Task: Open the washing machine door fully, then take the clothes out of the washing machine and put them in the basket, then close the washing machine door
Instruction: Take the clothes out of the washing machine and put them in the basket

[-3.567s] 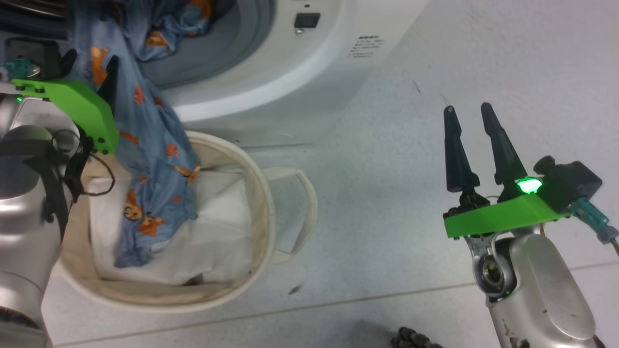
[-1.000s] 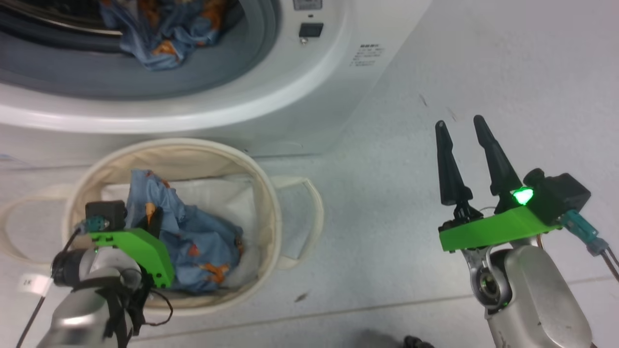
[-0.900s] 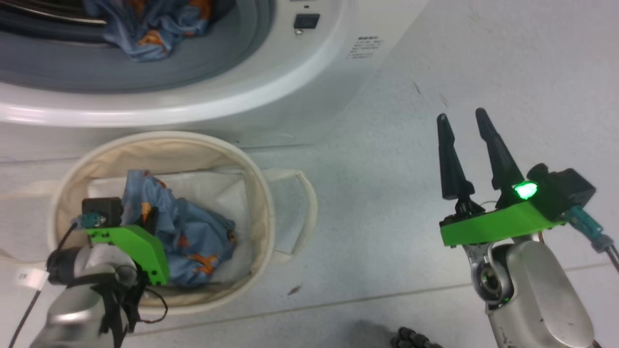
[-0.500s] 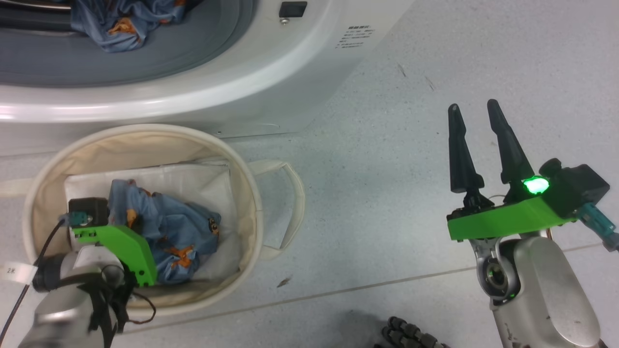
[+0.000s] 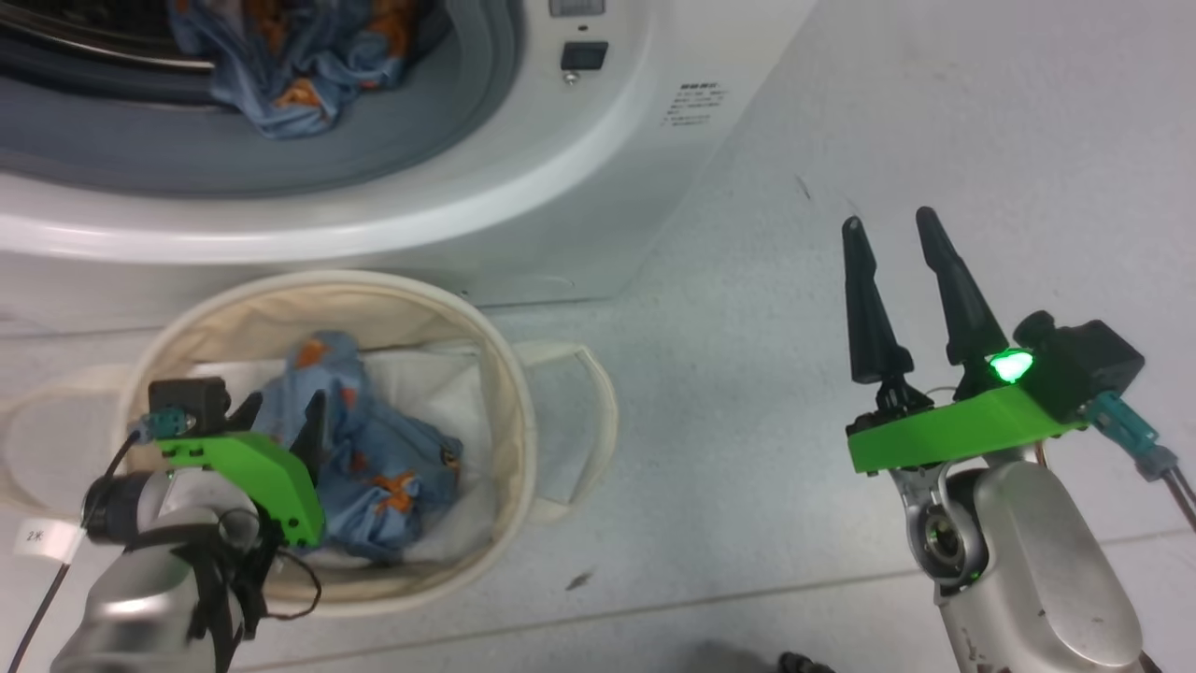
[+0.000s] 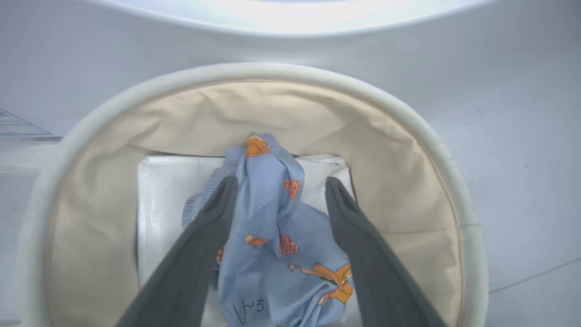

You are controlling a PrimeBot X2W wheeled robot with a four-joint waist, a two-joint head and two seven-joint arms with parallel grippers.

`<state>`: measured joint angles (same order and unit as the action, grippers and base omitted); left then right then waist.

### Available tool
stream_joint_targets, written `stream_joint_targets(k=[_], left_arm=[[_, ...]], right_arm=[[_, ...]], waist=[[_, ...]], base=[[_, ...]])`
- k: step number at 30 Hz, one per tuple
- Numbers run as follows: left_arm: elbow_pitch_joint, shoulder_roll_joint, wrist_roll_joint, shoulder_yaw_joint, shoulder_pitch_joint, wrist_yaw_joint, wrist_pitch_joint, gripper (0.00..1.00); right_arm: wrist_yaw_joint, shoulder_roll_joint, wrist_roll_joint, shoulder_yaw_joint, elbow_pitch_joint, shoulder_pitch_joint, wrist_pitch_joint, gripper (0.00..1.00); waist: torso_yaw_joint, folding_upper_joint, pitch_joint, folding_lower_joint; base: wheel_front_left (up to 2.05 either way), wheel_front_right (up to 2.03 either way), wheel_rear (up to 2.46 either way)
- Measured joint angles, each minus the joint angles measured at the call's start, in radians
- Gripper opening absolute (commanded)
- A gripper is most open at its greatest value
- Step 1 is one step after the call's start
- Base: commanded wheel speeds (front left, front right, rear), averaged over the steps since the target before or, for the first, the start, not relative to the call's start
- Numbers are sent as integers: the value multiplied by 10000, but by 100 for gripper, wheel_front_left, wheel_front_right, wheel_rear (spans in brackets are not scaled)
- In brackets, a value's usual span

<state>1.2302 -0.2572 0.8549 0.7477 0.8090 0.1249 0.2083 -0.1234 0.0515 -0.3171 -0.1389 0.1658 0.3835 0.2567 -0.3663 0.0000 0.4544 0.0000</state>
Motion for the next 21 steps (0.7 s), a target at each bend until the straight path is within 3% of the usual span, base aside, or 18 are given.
stream_joint_targets(k=[8, 13, 21], left_arm=[[-953, -307, 207, -54, 8, 0, 403, 100], [-2209, -832, -29, -978, -46, -36, 412, 100], [-4205, -1206, -1003, -2485, -1461, -742, 414, 100]], right_arm=[[0, 2, 8, -127, 477, -59, 0, 100], [0, 2, 100, -186, 779, -424, 0, 100], [0, 6, 159, -322, 1062, -917, 0, 100]], waist=[[482, 0, -1066, 0], [808, 0, -1907, 0], [1152, 0, -3048, 0]], base=[[0, 0, 0], [0, 0, 0], [0, 0, 0]])
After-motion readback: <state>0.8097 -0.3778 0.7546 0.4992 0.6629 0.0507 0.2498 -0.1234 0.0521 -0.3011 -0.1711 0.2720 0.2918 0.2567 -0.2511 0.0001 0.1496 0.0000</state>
